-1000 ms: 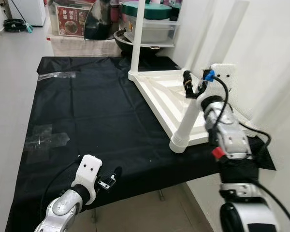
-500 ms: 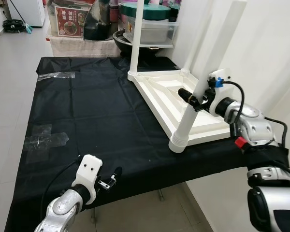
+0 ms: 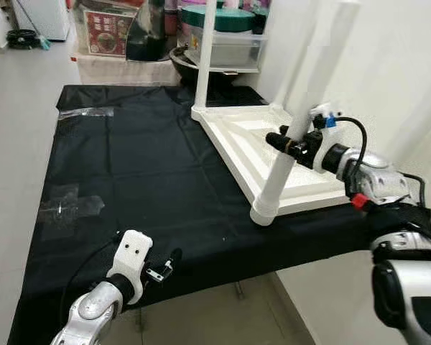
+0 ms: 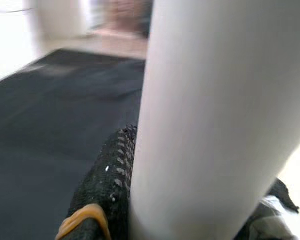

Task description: Building children table

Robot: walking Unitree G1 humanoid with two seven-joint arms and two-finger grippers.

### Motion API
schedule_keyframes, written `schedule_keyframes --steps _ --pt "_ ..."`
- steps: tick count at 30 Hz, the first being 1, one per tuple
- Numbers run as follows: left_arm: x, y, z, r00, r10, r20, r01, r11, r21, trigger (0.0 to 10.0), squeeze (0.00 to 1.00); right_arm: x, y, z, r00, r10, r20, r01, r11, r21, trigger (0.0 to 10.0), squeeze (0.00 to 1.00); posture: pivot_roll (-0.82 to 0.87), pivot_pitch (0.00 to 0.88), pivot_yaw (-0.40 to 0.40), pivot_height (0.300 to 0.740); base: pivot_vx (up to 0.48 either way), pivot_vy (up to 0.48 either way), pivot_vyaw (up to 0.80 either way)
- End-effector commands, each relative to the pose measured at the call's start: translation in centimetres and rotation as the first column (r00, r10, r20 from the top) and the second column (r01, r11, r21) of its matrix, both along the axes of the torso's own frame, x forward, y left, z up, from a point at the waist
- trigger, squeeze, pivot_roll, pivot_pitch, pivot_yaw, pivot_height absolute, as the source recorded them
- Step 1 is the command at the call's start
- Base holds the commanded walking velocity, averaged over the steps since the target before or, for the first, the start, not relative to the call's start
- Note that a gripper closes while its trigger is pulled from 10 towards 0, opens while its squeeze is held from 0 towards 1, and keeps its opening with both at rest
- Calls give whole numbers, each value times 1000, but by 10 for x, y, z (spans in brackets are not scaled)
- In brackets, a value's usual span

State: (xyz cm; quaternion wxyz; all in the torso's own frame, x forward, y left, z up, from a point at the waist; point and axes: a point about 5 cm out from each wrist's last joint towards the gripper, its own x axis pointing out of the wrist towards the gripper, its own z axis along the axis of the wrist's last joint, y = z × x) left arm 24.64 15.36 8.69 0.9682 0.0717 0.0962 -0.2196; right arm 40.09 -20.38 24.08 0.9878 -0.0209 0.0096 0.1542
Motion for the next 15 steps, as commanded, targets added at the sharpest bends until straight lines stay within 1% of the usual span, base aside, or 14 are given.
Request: schedule_keyframes --steps 1,2,3,4,5,6,8,9,10,11,12,13,14,15 --pt "-5 0 -9 999 -4 -45 4 1000 8 10000 0 -4 -29 -11 925 -379 -16 379 925 -3 0 0 62 0 -156 740 0 0 0" --pt "-5 -1 -9 999 -7 -46 7 1000 7 10000 0 -11 -23 -24 859 -509 -53 512 857 55 0 0 64 0 -154 740 0 0 0" --pt "-5 -1 -9 999 -7 -46 7 1000 7 10000 0 -11 -23 -24 859 -509 -53 512 857 55 0 0 64 0 -154 740 0 0 0" --pt "-6 -2 -9 999 -10 -47 10 1000 7 10000 0 -18 -20 -32 818 -569 -84 574 814 87 0 0 64 0 -154 740 0 0 0" --pt "-6 -3 -9 999 -12 -47 12 1000 6 10000 0 -27 -7 -43 784 -610 -115 621 776 112 0 0 65 0 -149 740 0 0 0" --pt "-6 -3 -9 999 -12 -47 12 1000 6 10000 0 -27 -7 -43 784 -610 -115 621 776 112 0 0 65 0 -149 740 0 0 0" --pt "-4 -2 -8 999 -13 -47 13 1000 7 10000 0 -39 25 -55 766 -622 -162 642 753 140 0 0 61 0 -147 740 0 0 0" --pt "-4 -1 -8 999 -12 -47 13 1000 8 10000 0 -41 34 -56 763 -624 -169 646 749 149 0 0 61 0 -147 740 0 0 0" --pt "-4 -1 -8 999 -12 -47 13 1000 8 10000 0 -41 34 -56 763 -624 -169 646 749 149 0 0 61 0 -147 740 0 0 0" --pt "-4 -1 -8 999 -12 -47 13 1000 9 10000 0 -41 42 -56 772 -612 -173 635 757 154 1882 0 61 0 -147 740 0 0 0" --pt "-4 -1 -8 999 -12 -47 13 1000 9 10000 0 -41 42 -56 772 -612 -173 635 757 154 1882 0 61 0 -147 740 0 0 0" --pt "-3 -1 -8 999 -12 -46 12 1000 9 10000 0 -38 47 -56 788 -590 -175 613 776 144 10000 0 64 0 -150 740 0 0 0" --pt "-3 -1 -8 999 -10 -45 10 1000 10 10000 0 -35 51 -53 814 -555 -170 578 801 153 10000 0 64 0 -154 740 0 0 0" --pt "-3 -1 -8 999 -10 -45 10 1000 10 10000 0 -35 51 -53 814 -555 -170 578 801 153 10000 0 64 0 -154 740 0 0 0"
